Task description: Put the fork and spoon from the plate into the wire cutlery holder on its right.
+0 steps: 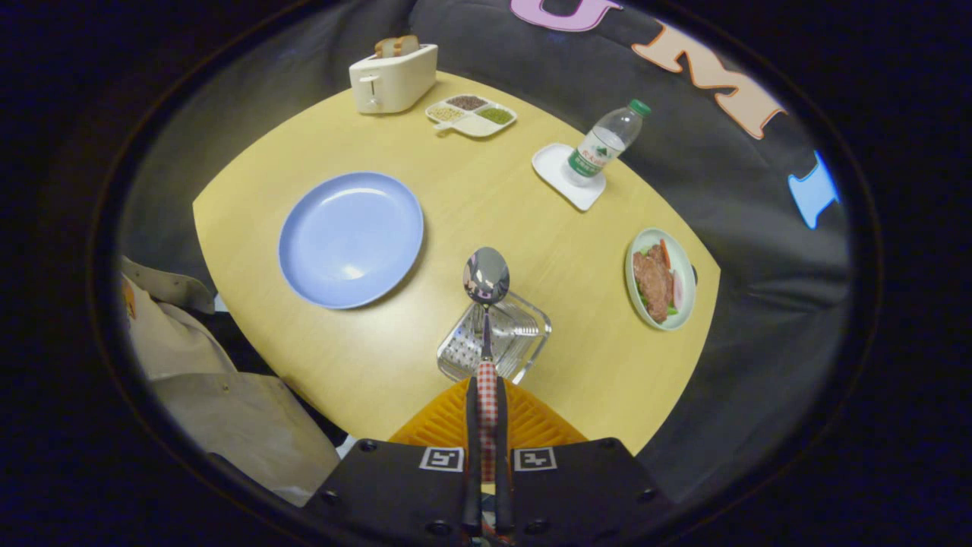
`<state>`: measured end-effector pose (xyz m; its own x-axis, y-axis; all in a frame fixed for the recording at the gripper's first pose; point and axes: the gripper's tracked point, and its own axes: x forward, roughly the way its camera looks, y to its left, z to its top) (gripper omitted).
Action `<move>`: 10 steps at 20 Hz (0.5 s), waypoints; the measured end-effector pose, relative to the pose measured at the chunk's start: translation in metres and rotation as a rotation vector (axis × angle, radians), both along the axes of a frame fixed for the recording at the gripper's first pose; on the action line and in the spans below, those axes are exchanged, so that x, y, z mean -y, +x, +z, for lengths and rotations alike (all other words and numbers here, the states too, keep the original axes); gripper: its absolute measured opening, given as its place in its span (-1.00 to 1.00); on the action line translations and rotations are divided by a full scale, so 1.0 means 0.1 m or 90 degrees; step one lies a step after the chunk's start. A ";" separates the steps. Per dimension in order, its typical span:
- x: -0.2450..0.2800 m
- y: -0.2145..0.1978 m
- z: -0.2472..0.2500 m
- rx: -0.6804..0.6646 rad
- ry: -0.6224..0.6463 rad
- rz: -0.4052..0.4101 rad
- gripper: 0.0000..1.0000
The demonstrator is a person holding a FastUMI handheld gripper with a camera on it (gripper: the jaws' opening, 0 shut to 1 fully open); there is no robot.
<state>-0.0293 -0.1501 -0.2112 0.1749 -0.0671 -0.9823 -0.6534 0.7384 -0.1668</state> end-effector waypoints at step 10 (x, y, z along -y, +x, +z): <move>0.34 0.08 0.11 -0.110 -0.086 0.073 -0.81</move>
<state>-0.0209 -0.1844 -0.2000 0.0190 -0.1886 -0.9819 -0.7593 0.6362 -0.1369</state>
